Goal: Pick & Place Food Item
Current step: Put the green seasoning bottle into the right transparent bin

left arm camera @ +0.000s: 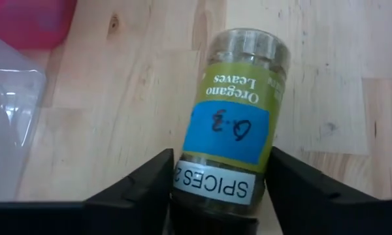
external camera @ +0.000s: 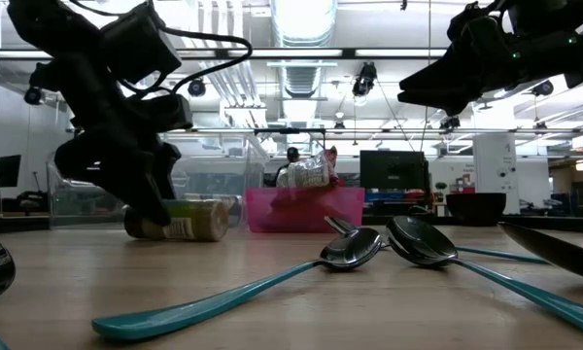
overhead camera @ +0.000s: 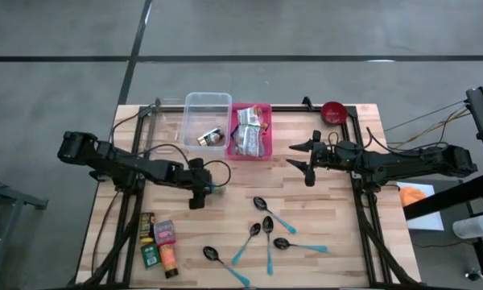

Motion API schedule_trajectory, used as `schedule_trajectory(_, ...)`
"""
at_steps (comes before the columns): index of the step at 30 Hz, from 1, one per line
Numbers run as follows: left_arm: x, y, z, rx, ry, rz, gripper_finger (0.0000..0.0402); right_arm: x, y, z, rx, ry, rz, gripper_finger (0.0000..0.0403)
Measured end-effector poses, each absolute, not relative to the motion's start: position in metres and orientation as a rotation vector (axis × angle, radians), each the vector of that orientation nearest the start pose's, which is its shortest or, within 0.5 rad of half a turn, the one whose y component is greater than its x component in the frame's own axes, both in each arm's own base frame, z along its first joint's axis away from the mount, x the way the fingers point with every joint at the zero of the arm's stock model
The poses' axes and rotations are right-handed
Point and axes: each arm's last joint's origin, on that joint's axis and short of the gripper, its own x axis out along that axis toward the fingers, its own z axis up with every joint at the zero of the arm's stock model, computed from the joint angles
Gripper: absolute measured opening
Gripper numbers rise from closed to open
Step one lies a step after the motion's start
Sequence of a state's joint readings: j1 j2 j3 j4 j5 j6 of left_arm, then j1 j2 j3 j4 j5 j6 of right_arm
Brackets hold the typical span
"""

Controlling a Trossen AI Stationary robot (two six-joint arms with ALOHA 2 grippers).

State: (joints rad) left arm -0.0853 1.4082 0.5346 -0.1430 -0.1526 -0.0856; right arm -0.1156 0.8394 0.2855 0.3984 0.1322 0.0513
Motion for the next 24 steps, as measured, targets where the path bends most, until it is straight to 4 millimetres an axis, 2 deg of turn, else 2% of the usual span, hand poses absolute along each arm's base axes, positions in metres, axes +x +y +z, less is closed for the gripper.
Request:
schedule_trajectory(6, 0.231, -0.015, 0.133, 0.043, 1.004, 0.105, 0.0169, 0.177, -0.024, 0.207, 0.048, 0.150, -0.251, 0.0235)
schedule_trajectory(19, 0.232, -0.016, 0.134, 0.015, 0.991, 0.116, 0.0168, 0.177, -0.024, 0.207, 0.049, 0.150, -0.251, 0.0235)
schedule_trajectory(24, 0.241, -0.016, 0.148, -0.009, 0.939, 0.120, 0.0169, 0.177, -0.024, 0.207, 0.049, 0.150, -0.251, 0.0235)
